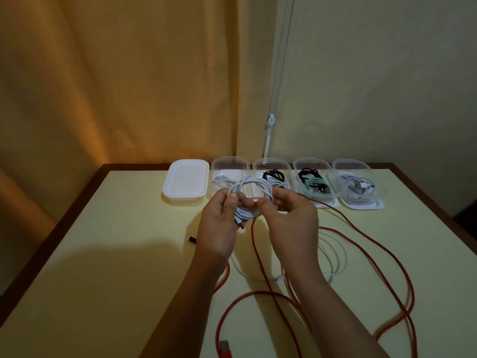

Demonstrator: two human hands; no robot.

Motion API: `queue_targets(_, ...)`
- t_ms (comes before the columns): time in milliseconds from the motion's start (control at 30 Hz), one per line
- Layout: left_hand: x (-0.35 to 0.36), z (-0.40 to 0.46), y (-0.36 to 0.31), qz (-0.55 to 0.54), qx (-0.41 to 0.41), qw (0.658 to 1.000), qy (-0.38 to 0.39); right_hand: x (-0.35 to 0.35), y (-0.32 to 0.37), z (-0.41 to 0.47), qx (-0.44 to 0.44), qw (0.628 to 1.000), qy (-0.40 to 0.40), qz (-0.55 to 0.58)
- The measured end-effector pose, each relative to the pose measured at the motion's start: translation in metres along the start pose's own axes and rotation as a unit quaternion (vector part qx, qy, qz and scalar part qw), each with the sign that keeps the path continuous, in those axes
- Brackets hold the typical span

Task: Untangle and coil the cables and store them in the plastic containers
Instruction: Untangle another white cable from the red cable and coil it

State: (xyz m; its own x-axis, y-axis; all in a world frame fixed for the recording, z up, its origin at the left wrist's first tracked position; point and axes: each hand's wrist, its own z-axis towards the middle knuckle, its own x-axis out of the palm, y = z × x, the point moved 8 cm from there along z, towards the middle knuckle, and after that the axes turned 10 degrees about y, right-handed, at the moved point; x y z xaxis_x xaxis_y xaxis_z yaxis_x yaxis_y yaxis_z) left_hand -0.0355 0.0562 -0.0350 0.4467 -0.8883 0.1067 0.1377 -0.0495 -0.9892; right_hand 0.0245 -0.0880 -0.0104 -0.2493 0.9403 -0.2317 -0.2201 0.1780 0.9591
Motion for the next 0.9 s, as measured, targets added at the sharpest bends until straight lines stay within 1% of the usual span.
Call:
queue_targets(100, -0.004, 0.001, 0.003, 0.020, -0.024, 0.999, -0.008, 0.002, 0.001, 0.001, -0.006, 1.000, 0.018, 0.004)
queue_targets(267, -0.018, 0.003, 0.004, 0.091, -0.037, 0.995, -0.017, 0.011, 0.000, 0.002, -0.003, 0.997, 0.064, 0.035)
queue_targets(367, -0.026, 0.001, 0.008, 0.146, -0.064, 0.986, -0.041, 0.018, -0.005, 0.001, 0.019, 0.990, 0.091, 0.105)
queue_targets(467, -0.025, 0.002, 0.011, 0.161, -0.082, 0.983, -0.020, 0.027, -0.007, 0.000, 0.043, 0.977, 0.129, 0.166)
queue_targets(567, -0.021, 0.002, 0.008, 0.144, -0.068, 0.987, 0.000, 0.036, -0.007, 0.000, 0.061, 0.963, 0.175, 0.197)
queue_targets(633, -0.022, 0.001, 0.004, 0.125, -0.054, 0.991, -0.012, 0.041, -0.005, -0.002, 0.058, 0.956, 0.217, 0.187)
queue_targets(700, -0.023, 0.000, 0.001, 0.130, -0.037, 0.990, -0.032, 0.042, 0.000, -0.004, 0.039, 0.955, 0.246, 0.163)
queue_targets(800, -0.027, 0.000, -0.003, 0.118, -0.026, 0.991, -0.049, 0.038, 0.005, -0.003, 0.017, 0.959, 0.254, 0.127)
queue_targets(900, -0.029, -0.001, -0.003, 0.067, -0.036, 0.996, -0.044, 0.034, 0.009, -0.002, 0.001, 0.957, 0.266, 0.112)
